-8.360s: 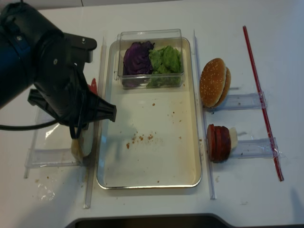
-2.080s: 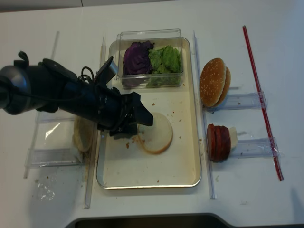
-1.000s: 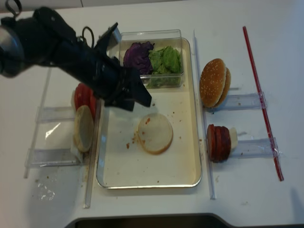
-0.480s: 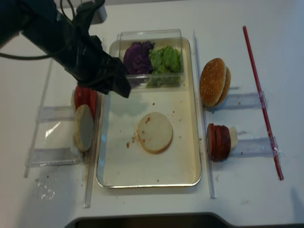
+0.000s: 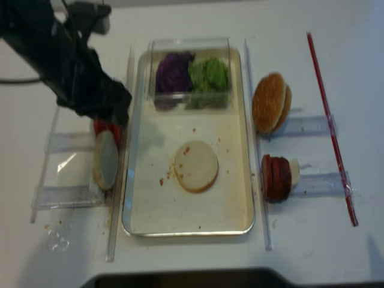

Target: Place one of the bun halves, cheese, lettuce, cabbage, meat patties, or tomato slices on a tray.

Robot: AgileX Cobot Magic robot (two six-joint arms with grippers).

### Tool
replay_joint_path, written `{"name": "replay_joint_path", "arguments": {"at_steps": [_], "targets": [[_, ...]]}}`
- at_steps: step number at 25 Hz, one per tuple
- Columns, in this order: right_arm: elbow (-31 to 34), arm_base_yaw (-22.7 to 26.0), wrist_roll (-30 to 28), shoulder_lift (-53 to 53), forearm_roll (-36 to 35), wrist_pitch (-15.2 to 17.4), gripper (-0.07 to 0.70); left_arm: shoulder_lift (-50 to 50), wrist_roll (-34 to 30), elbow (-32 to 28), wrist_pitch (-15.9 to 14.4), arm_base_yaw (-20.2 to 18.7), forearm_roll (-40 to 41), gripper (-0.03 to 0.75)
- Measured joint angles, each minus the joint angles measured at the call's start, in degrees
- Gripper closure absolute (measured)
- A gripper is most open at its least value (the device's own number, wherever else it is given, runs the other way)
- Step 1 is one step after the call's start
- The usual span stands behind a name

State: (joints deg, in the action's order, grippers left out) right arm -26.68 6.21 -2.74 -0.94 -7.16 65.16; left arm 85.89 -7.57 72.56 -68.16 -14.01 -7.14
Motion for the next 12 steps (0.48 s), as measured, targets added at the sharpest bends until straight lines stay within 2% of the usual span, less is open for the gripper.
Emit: {"name": "replay_joint_path", "arguments": {"at_steps": [5,12], "targets": [[0.0,0.0,0.0,0.0,0.0,0.0,-0.06,-0.5,1.9,0.0,-1.4,1.0,3.3,0.255],[0.0,0.0,0.0,0.0,0.0,0.0,-0.06,-0.6,2.2,0.0,-2.1,6.3,3.2,0.255]]}}
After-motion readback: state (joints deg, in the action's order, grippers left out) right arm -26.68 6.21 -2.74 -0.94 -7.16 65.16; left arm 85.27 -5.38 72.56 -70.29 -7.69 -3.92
